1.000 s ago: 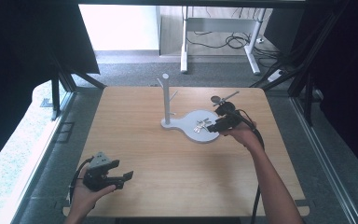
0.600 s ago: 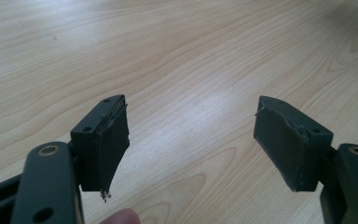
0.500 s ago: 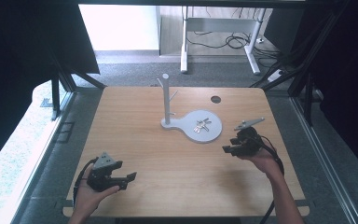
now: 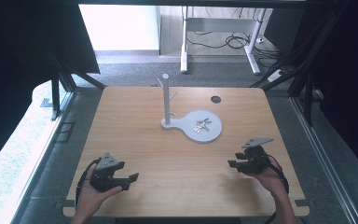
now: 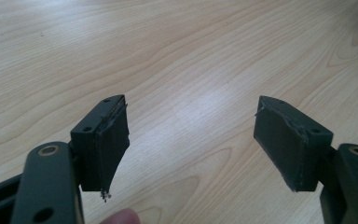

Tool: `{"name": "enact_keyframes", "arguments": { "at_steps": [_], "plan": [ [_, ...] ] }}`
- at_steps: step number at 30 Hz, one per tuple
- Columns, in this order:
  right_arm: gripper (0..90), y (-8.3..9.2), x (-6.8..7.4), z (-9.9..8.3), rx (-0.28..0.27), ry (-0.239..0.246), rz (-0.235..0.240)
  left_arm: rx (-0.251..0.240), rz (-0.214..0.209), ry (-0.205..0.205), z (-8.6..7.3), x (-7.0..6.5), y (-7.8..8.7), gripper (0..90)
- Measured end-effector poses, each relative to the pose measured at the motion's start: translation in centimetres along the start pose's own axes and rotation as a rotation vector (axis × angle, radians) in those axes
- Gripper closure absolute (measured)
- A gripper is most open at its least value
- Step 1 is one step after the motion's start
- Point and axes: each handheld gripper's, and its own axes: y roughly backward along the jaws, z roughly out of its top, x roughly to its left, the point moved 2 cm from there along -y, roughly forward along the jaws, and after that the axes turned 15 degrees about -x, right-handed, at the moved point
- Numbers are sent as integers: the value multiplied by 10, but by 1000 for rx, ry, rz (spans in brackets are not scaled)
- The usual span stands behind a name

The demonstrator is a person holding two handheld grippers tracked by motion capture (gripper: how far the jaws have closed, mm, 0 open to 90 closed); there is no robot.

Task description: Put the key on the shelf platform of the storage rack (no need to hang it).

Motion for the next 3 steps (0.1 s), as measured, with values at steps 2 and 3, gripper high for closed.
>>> {"name": "enact_keyframes", "arguments": {
  "at_steps": [2, 3],
  "plan": [
    [502, 1, 0, 1, -10, -4, -9, 4, -1, -4, 0, -2, -1, 266],
    [493, 1, -1, 1, -17, -8, -10, 6, -1, -6, 0, -2, -1, 266]
  ]
}}
